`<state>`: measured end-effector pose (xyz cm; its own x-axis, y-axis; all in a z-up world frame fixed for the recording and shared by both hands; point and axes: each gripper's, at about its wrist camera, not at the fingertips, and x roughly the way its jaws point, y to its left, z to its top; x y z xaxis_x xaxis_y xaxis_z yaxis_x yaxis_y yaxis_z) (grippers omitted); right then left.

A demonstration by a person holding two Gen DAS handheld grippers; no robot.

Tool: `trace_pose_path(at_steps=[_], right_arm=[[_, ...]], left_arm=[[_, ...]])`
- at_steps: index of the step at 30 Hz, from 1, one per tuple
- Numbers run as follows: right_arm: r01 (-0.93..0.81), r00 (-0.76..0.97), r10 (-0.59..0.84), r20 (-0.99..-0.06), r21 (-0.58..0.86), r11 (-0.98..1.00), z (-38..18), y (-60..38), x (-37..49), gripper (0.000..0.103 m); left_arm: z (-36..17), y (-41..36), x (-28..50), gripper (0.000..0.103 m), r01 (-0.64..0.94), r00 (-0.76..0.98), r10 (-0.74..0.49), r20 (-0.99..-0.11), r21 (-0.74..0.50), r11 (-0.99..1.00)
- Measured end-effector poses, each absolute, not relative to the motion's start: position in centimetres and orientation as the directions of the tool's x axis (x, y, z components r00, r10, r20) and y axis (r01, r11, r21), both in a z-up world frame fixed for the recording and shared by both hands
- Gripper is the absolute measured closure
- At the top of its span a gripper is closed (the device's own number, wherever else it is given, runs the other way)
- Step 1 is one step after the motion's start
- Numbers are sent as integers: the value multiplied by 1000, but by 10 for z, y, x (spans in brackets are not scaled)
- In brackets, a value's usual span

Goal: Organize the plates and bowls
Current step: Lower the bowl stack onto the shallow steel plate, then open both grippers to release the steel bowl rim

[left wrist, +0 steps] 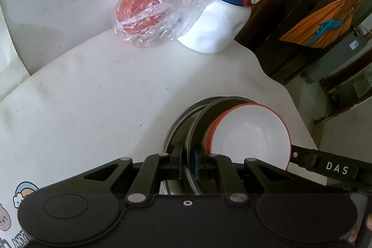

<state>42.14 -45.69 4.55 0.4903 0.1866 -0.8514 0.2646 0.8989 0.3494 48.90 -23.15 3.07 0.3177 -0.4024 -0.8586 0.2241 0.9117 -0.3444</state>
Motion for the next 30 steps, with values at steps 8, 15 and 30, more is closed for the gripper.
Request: trace_pose_path(at_steps=[8,15,30], right_arm=[[276,497,176,-850,347,896,47,-459,418,69],[288,513,159,-843,344,894,51,-462,411,53],[296,556,149,-817,363,884,61,-464,391,25]], left_arm=[[36,-230,487,85,225,339,-389,-857,-327,918],[39,-227,484,81,219,344,-388,-855,-329,919],[55,-218,471,40,192,429,-317,-846,-257,947]])
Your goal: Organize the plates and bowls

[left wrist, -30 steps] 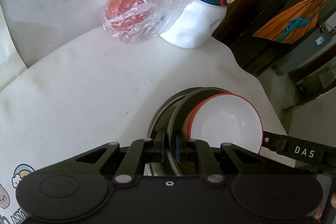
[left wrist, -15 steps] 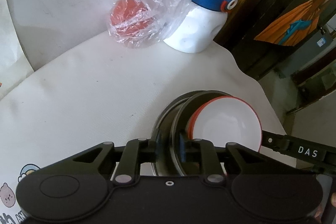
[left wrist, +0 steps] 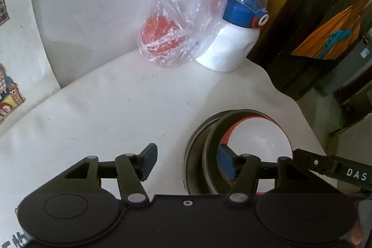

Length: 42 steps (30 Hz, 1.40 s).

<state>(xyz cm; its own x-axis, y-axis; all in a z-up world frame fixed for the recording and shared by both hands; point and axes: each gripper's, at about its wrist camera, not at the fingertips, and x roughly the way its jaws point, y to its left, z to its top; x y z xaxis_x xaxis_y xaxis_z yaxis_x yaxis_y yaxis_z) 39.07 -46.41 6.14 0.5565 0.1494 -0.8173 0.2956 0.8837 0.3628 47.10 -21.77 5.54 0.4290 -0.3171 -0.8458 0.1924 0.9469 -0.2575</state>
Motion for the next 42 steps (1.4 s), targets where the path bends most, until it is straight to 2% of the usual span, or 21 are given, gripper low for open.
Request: trace_pose_path(at_steps=[2,6,12,20,26,33,42], right_arm=[[291,562,158,-812,373,881,63,-463,387,22],[279,575,155,-803,371,886,70,-458,380,18],[267,596,153,-788,375,888,84,-451,365,12],[235,637,153,-756,379,895,110,-437,338,0],[231,671,115,-733,353,907,121,-424,316,0],[230,719,59,-693,317,920,126,-406,289,0],[186,808,-10,-590,238,953,136,-367,245,0]], left_arm=[[57,-215,470,31,190,432,-331,-839,-274,943],[63,-212,465,31,184,450,-320,-834,-265,947],[75,-203,452,25,181,480,-317,-818,-262,948],[96,-189,430,12,182,518,-332,-788,-277,943],[112,-182,405,3,202,557,-334,-760,-266,943],[118,-167,376,1,201,605,-322,-728,-252,947],[120,-140,337,1,194,667,-318,-674,-255,947]])
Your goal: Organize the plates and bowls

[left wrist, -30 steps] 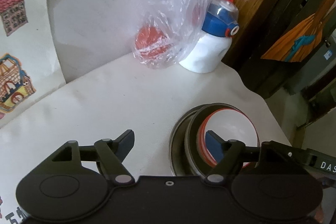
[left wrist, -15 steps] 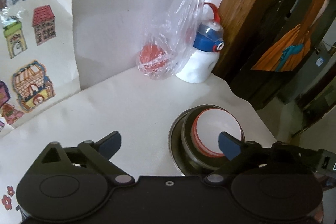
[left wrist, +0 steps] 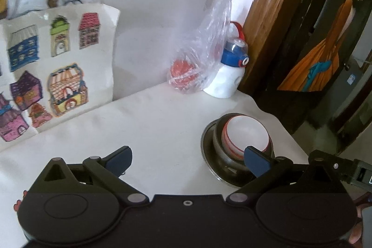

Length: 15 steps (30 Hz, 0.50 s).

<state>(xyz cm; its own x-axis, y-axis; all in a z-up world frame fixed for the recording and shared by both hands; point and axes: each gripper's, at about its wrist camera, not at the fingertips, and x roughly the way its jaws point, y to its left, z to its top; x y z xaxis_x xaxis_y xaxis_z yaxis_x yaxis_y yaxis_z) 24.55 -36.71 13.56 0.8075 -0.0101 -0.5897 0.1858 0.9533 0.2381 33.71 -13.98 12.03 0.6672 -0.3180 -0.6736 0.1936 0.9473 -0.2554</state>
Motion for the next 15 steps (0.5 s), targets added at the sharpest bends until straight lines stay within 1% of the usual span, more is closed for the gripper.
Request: trace_pose_path(at_steps=[6,15], right_arm=[[162,863,-57,-502,169,972,144,-339,210,0],[150,882,-70,-466,137,979,139,-312,171,0]], left_arm=[[127,-120,304,1,187,739,-291,-607,-230,955],[129,-91,255,1,197,800,-279,-532,-206,959]])
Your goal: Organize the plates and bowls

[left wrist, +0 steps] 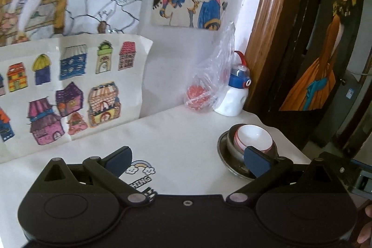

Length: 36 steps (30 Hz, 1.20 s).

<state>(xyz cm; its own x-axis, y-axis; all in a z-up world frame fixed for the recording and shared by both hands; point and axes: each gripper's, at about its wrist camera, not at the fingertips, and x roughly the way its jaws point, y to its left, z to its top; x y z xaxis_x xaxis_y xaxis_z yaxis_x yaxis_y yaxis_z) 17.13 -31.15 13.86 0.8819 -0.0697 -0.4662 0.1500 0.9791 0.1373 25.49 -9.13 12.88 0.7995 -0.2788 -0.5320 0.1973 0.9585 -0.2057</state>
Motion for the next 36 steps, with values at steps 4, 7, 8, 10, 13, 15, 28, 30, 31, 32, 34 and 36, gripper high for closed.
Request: trace_pose_path(at_steps=[4,7,8,10,13,15,28,30,31,32,34,36], right_arm=[[136,891,-64,-449,129,982,136,-300,156,0],[125,899,-57,-434,129,984,133,-293,145,0],[120,901,-54,-430,129,984,132,-291,142,0],[111,905,-49,-423,124,986,129,-285,135,0],[99,911,-45,-410,113,989,126,-278,126,0],[96,915,-48,-401,101,990,123,-273,120,0],[86,935,-48,-351,92,992,100,-255,78,0],[91,937,-53,-345,95,991,96,-253,72,0],[92,938,-55,-343,94,991,94,-251,69,0],[92,939,-55,-340,93,991,93,-250,66,0],[92,941,-57,-334,90,992,89,-248,61,0],[91,942,-58,-330,86,992,86,-246,57,0]], left_arm=[[125,-79,236,1,200,814,-273,-512,-194,960],[121,-69,223,1,197,824,-267,-500,-189,962],[119,-66,219,1,196,828,-265,-495,-188,962],[118,-61,210,1,197,834,-261,-485,-181,964],[115,-55,198,1,195,846,-254,-470,-170,966],[113,-50,191,1,195,851,-251,-462,-166,967],[94,-36,153,1,201,877,-233,-420,-120,972],[90,-34,148,1,203,878,-233,-418,-114,972],[88,-34,146,1,204,879,-232,-417,-112,973],[86,-33,143,1,206,879,-233,-415,-108,973],[82,-33,138,1,209,880,-231,-414,-100,973],[77,-31,134,1,209,881,-230,-414,-95,973]])
